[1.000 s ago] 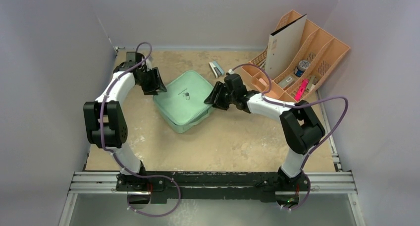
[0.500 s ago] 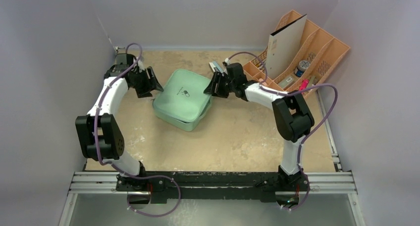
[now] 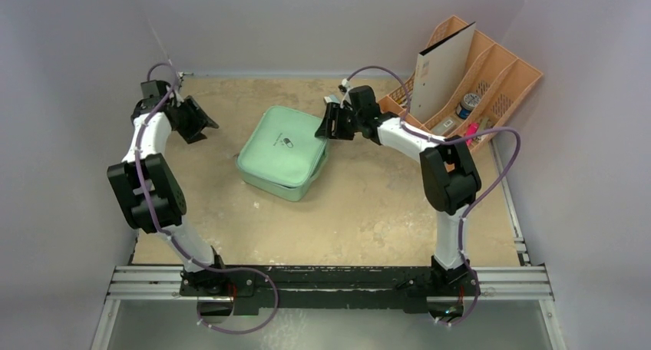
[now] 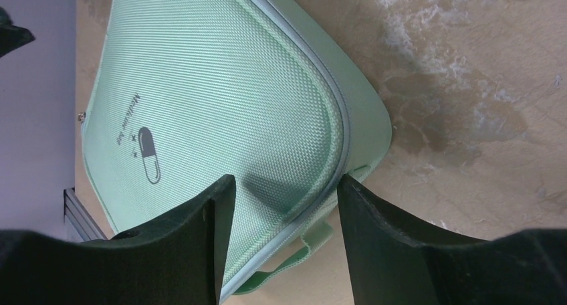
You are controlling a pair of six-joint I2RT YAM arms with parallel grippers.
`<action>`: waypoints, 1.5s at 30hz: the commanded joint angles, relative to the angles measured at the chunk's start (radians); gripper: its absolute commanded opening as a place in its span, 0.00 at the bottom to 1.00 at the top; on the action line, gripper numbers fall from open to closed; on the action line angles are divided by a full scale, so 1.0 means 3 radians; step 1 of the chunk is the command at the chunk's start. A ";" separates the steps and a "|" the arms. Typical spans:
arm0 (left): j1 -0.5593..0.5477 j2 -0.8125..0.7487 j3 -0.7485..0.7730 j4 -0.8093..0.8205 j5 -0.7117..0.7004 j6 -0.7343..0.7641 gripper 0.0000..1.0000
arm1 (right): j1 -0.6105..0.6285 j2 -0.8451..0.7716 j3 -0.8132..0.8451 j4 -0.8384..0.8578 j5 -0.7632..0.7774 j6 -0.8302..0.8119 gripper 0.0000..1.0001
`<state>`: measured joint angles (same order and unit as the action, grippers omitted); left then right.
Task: Organize the medicine kit
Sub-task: Adjust the medicine box at the center of the board.
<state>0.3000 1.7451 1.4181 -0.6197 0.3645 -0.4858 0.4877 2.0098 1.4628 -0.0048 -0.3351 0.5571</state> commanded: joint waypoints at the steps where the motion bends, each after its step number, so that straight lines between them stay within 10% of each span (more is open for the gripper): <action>1: 0.0211 0.0211 -0.0052 0.0196 0.0283 -0.0222 0.48 | -0.0015 0.0064 0.0222 -0.0056 -0.0098 -0.0139 0.60; 23: 0.0033 -0.0982 -0.2362 0.1237 0.0919 -0.1041 0.32 | -0.0015 0.0784 0.1214 -0.0127 -0.0238 -0.0004 0.60; 45: -0.0212 -0.1796 -0.2742 0.1325 0.0998 -0.1258 0.39 | -0.0014 0.0327 0.1636 -0.1169 0.0167 -0.0420 0.78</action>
<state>0.2405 1.2259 0.6163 -0.2668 0.6197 -0.8387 0.4786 2.2467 1.9530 -0.2642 -0.3256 0.4736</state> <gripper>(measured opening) 0.379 0.780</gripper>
